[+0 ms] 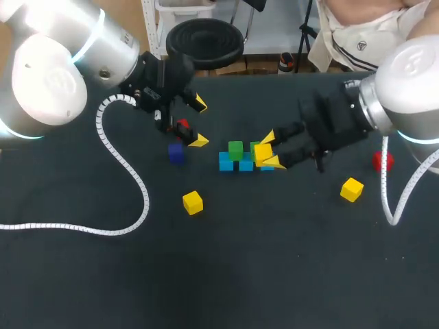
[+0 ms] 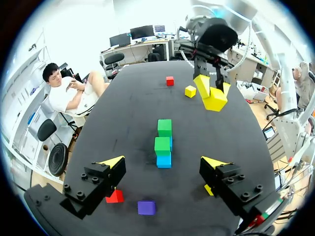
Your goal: Place the blue cubes, place green cubes on the blue cubes, place the yellow cubes on the green cubes, then place the red cubes on the yellow cubes, and place purple cube on the red cubes.
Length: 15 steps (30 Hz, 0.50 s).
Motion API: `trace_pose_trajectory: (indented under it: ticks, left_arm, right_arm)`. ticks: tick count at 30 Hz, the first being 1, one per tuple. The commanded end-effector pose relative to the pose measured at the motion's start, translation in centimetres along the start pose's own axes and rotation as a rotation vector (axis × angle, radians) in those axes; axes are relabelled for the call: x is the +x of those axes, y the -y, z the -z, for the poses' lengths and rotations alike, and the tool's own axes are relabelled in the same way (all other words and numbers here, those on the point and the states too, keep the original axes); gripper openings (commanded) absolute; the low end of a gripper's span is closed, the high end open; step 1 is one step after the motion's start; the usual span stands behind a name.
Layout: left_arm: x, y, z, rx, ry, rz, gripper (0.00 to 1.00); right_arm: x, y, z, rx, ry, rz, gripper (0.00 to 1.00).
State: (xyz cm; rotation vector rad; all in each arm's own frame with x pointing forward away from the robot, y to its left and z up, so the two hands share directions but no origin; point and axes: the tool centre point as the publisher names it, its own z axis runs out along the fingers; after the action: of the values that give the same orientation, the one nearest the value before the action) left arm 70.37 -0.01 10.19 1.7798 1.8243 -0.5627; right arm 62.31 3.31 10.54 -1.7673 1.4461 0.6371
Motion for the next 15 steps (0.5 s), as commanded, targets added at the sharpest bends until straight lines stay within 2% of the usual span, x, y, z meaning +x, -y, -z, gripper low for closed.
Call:
trace_pose_trajectory:
  ticks: [1,10,15]
  left_arm:
    - [0.1,0.0,0.0,-0.001,0.002,-0.002,1.00]
    - [0.1,0.0,0.0,-0.001,0.002,-0.002,1.00]
    - [0.1,0.0,0.0,-0.001,0.002,-0.002,1.00]
  right_arm:
    - [-0.7,0.2,0.0,-0.008,-0.005,-0.012,0.00]
    - [-0.2,0.2,-0.4,-0.010,0.012,-0.112,0.00]
    - [0.7,0.8,-0.6,-0.015,0.060,-0.139,0.00]
